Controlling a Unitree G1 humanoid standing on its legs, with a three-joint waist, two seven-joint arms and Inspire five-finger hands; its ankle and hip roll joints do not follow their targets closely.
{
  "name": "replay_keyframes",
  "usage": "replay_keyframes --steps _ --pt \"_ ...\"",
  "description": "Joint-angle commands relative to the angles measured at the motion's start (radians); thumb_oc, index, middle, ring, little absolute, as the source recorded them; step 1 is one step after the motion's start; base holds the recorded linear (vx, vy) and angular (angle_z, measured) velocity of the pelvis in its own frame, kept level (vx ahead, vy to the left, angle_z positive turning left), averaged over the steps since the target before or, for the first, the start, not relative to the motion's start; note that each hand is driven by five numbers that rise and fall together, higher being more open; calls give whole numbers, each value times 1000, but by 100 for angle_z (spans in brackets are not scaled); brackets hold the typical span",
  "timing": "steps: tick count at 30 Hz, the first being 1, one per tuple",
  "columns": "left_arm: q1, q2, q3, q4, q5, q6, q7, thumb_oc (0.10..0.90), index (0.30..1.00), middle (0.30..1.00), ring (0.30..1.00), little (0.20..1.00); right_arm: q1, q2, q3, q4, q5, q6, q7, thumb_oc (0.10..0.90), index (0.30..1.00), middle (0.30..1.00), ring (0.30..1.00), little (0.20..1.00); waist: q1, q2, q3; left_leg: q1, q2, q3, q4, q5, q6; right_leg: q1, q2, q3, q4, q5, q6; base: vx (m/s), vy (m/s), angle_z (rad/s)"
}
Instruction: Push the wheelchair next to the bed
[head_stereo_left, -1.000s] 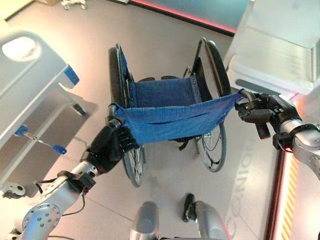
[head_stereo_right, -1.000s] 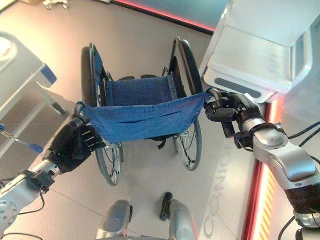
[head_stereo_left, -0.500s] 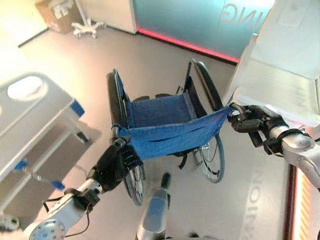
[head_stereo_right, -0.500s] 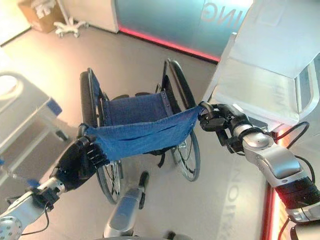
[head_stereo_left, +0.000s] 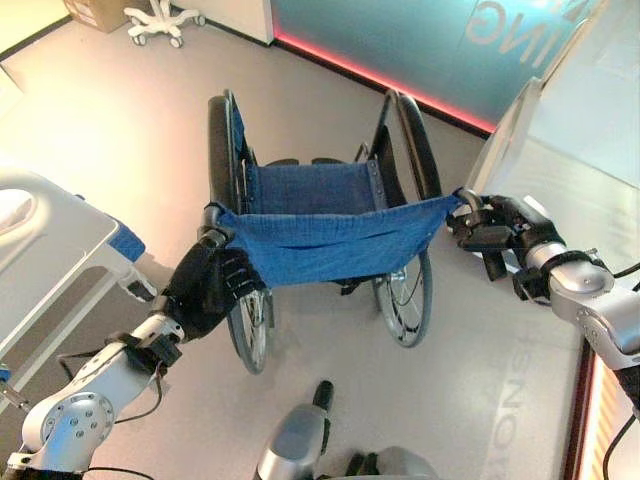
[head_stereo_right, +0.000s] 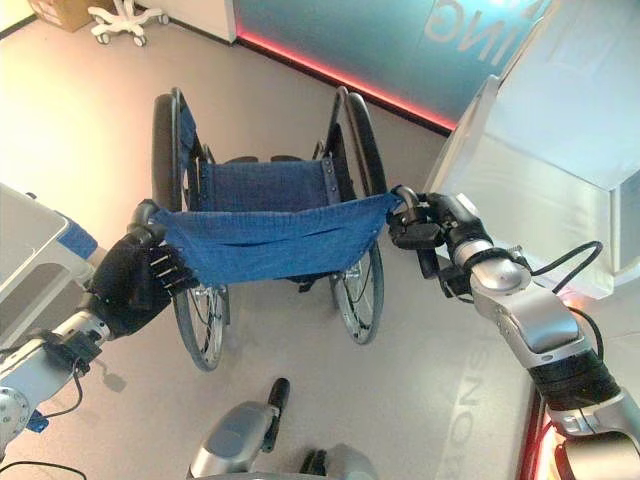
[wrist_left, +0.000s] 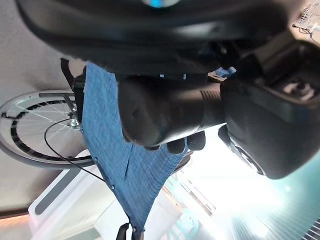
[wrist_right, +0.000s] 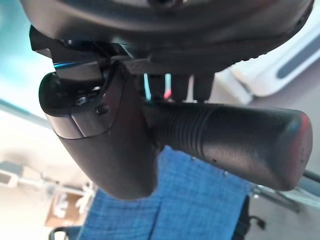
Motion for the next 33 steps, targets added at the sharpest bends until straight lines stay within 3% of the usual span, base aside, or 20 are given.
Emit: replay_keyframes --steps 1,2,3,6,9,10,12,13,14,16,17,20,21,23,24,25,28,30,31,33 --pt "-104 61 164 -62 -6 -301 -58 400 300 300 300 300 -97 -61 31 -142 85 -187 110 400 300 300 300 300 -44 -30 -60 -102 -17 26 283 -122 -112 42 -96 8 -310 351 116 175 -164 43" --pt "-104 61 164 -62 -6 -301 -58 400 300 300 300 300 -97 -61 31 -142 85 -187 110 400 300 300 300 300 -44 -30 -60 -102 -17 26 283 -122 -112 42 -96 8 -310 351 116 431 -350 38" --pt "-102 85 175 -59 -10 -318 -61 400 300 300 300 300 -99 -69 9 -170 107 -169 98 400 300 300 300 300 -67 -37 -45 -38 0 5 272 -221 -98 -18 -140 27 -341 418 158 388 -276 15" --pt "-100 117 194 -74 -8 -309 -40 400 300 300 300 300 -73 -81 -43 -219 149 -129 96 400 300 300 300 300 -82 -59 -49 37 29 -38 298 -298 -94 -67 -156 22 -331 459 177 657 -360 55" --pt "-87 103 206 -93 -8 -290 -34 400 300 300 300 300 -98 -103 -38 -213 182 -111 97 400 300 300 300 300 -83 -65 -74 47 53 -45 364 -282 -93 -43 -121 11 -293 413 160 649 -263 59" --pt "-84 93 206 -104 -9 -280 -25 400 300 300 300 300 -107 -113 -39 -212 196 -100 103 400 300 300 300 300 -86 -70 -88 64 65 -51 396 -250 -103 -40 -102 13 -262 398 144 534 -158 86" --pt "-64 66 206 -133 -3 -275 -9 400 300 300 300 300 -111 -147 -35 -229 216 -87 109 400 300 300 300 300 -96 -68 -112 72 90 -71 503 -126 -143 -31 -69 12 -215 366 99 526 -156 82" --pt "-40 36 215 -157 -1 -268 -6 400 300 300 300 300 -115 -174 -19 -252 223 -80 113 400 300 300 300 300 -102 -62 -126 56 97 -74 654 -32 -162 -16 -45 -6 -200 336 51 349 -95 53" --pt "-36 32 217 -159 -1 -268 -7 400 300 300 300 300 -116 -177 -16 -253 223 -79 114 400 300 300 300 300 -104 -61 -128 51 95 -76 672 -23 -165 -16 -42 -8 -198 333 46 470 -114 43" --pt "-9 -3 232 -169 14 -253 -26 400 300 300 300 300 -127 -188 6 -248 223 -97 119 400 300 300 300 300 -91 -59 -126 -55 24 -70 864 27 -164 23 -9 -16 -181 296 2 480 -173 -1" --pt "-10 -9 232 -169 24 -249 -27 400 300 300 300 300 -128 -185 9 -246 233 -104 109 400 300 300 300 300 -85 -63 -119 -87 10 -63 873 22 -156 38 -3 -17 -183 292 -2 407 -159 -14" --pt "-6 -2 236 -179 11 -245 -5 400 300 300 300 300 -136 -173 19 -250 238 -113 86 400 300 300 300 300 -62 -62 -93 -139 2 -41 705 -13 -128 86 33 -8 -185 281 -2 437 -111 26" --pt "-7 9 239 -175 -1 -247 8 400 300 300 300 300 -147 -161 27 -248 231 -110 84 400 300 300 300 300 -52 -62 -84 -127 14 -19 594 -16 -122 110 44 -2 -192 272 2 478 -80 55" --pt "-17 21 228 -157 -3 -247 16 400 300 300 300 300 -178 -134 53 -226 223 -106 73 400 300 300 300 300 -32 -45 -83 -129 55 35 289 56 -141 165 90 0 -211 237 -5 504 -62 44" --pt "-21 20 222 -153 0 -246 17 400 300 300 300 300 -185 -126 60 -220 221 -105 70 400 300 300 300 300 -25 -39 -82 -135 63 44 234 83 -152 179 102 -2 -214 228 -8 590 -31 9" --pt "-28 12 200 -142 21 -248 20 400 300 300 300 300 -197 -105 82 -204 219 -111 60 400 300 300 300 300 -9 -17 -83 -167 86 80 75 159 -177 226 140 -8 -223 202 -18 526 -11 0" --pt "-13 -6 176 -127 48 -275 5 400 300 300 300 300 -162 -74 90 -196 176 -124 79 400 300 300 300 300 13 16 -82 -181 95 154 -155 265 -201 320 180 -7 -227 150 -20 714 46 -14" --pt "-6 -14 179 -126 56 -286 -10 400 300 300 300 300 -121 -49 80 -201 122 -132 105 400 300 300 300 300 28 28 -82 -187 78 177 -188 274 -200 355 195 -5 -206 111 -25 566 58 -12" --pt "-6 -9 189 -124 57 -283 -16 400 300 300 300 300 -114 -32 88 -189 99 -145 114 400 300 300 300 300 31 25 -89 -167 63 186 -206 230 -178 355 191 -5 -185 92 -17 398 30 -5" --pt "-3 10 206 -128 51 -283 4 400 300 300 300 300 -115 3 105 -171 74 -168 129 400 300 300 300 300 54 11 -106 -146 28 124 -167 186 -147 359 190 13 -108 60 0 503 3 -25"
